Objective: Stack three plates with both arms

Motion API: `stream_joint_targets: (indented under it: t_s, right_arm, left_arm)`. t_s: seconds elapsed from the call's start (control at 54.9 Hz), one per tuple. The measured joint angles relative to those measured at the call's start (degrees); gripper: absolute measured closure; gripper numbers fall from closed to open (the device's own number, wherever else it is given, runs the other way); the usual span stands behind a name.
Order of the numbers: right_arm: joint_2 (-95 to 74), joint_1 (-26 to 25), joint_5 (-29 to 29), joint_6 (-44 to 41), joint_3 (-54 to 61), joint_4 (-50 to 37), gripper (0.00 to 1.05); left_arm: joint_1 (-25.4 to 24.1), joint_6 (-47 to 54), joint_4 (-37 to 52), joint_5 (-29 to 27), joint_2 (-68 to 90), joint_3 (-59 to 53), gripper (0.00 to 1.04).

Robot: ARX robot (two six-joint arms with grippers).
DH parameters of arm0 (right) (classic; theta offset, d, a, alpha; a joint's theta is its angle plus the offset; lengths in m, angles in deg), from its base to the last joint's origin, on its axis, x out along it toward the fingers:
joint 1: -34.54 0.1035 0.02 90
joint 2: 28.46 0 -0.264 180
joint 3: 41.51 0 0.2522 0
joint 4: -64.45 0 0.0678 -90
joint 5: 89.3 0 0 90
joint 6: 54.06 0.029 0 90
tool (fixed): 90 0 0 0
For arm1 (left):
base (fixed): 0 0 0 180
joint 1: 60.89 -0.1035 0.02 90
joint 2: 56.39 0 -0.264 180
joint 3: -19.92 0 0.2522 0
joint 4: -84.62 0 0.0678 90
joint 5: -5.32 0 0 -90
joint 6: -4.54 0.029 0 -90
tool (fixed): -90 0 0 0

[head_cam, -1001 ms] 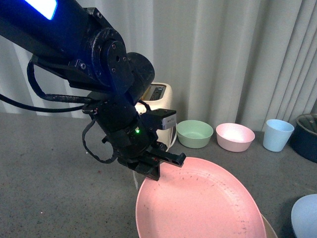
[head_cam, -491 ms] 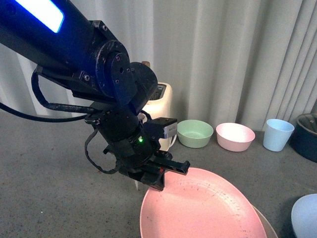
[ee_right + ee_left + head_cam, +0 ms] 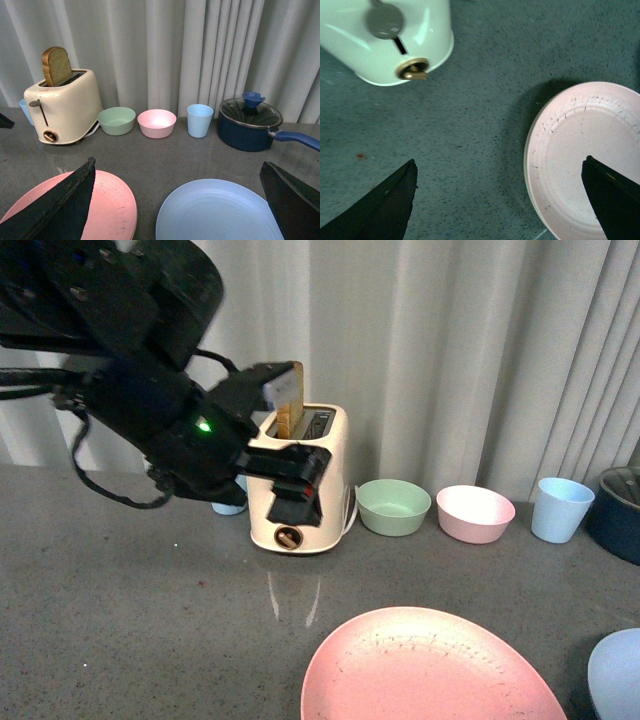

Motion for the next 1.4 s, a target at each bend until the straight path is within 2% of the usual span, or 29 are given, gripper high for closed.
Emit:
stream_joint_targets:
  t_s: [0.309,0.328,0.364,0.382,0.4,0.437,0.528,0.601,0.855,0.946,1.037,1.401]
  right_arm:
    - [0.0,0.0,0.0,0.0,0.0,0.0,0.07]
    - [0.0,0.0,0.0,0.0,0.0,0.0,0.07]
    - [0.0,0.0,0.0,0.0,0.0,0.0,0.07]
    - [0.0,0.0,0.0,0.0,0.0,0.0,0.07]
    - [0.0,0.0,0.0,0.0,0.0,0.0,0.07]
    - [0.0,0.0,-0.1,0.0,0.0,0.0,0.07]
    - [0.0,0.0,0.2,0.0,0.0,0.0,0.07]
    - [0.0,0.0,0.1,0.0,0.0,0.0,0.07]
    - [0.0,0.0,0.1,0.0,0.0,0.0,0.07]
    - [0.0,0.0,0.1,0.0,0.0,0.0,0.07]
    - [0.0,0.0,0.0,0.0,0.0,0.0,0.07]
    - [0.0,0.0,0.0,0.0,0.0,0.0,0.07]
  left_arm:
    - [-5.4,3.1,4.2,4.3,-14.8,-13.6,0.07]
    - [-5.3,2.0,7.5,1.8,-15.9,-15.5,0.09]
    - [-5.5,-0.2,19.4,-6.9,-18.8,-21.1,0.16]
    - [-5.6,-1.0,22.5,-7.9,-19.5,-22.6,0.18]
    - [-5.9,-2.3,28.4,-12.9,-20.9,-25.6,0.21]
    - [-6.9,-4.7,39.8,-17.9,-24.2,-31.8,0.29]
    - [-9.4,-7.3,55.5,-20.5,-31.9,-43.0,0.45]
    - [-10.6,-8.3,60.6,-20.5,-36.5,-48.6,0.57]
    - [-11.6,-9.2,63.4,-18.0,-44.0,-62.1,1.02]
    - [-14.1,-9.4,63.7,-15.1,-48.2,-65.7,1.01]
    - [-15.6,-9.6,63.6,-15.1,-51.1,-68.5,1.01]
    - [-15.7,-9.6,58.1,-14.6,-64.1,-76.1,1.01]
